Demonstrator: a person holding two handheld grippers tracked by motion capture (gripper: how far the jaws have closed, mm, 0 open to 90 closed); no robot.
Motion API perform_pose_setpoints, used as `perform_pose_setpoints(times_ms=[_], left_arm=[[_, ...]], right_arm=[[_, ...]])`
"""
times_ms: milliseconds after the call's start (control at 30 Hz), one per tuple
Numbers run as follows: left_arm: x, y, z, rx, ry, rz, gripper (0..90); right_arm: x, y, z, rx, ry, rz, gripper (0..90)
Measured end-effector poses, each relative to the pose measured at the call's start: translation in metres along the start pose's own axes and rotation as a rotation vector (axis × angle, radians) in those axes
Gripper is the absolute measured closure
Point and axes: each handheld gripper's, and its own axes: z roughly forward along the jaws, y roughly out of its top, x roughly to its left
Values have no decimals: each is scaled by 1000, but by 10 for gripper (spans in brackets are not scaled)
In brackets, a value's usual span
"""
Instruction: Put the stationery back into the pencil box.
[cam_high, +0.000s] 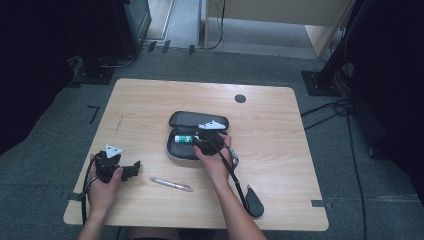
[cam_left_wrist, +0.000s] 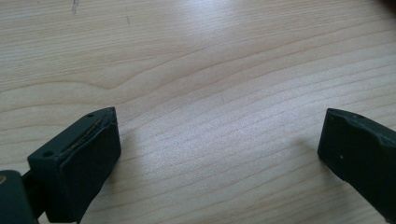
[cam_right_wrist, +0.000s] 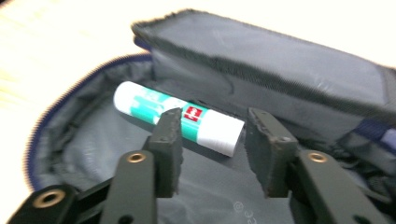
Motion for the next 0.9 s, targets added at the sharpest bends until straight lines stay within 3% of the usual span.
perform_pose_setpoints(times_ms=[233, 333, 600, 900], left_arm=[[0, 0, 0, 0, 0, 0, 0], [0, 0, 0, 0, 0, 0, 0], [0, 0, 0, 0, 0, 1, 0], [0, 0, 0, -1, 0, 0, 0]], right_arm=[[7, -3, -40, -55, 83, -49, 577], [6, -7, -55, -76, 92, -68, 584], [-5, -22, -81, -90, 73, -83, 554], [-36, -55, -114, -97, 13, -26, 475]])
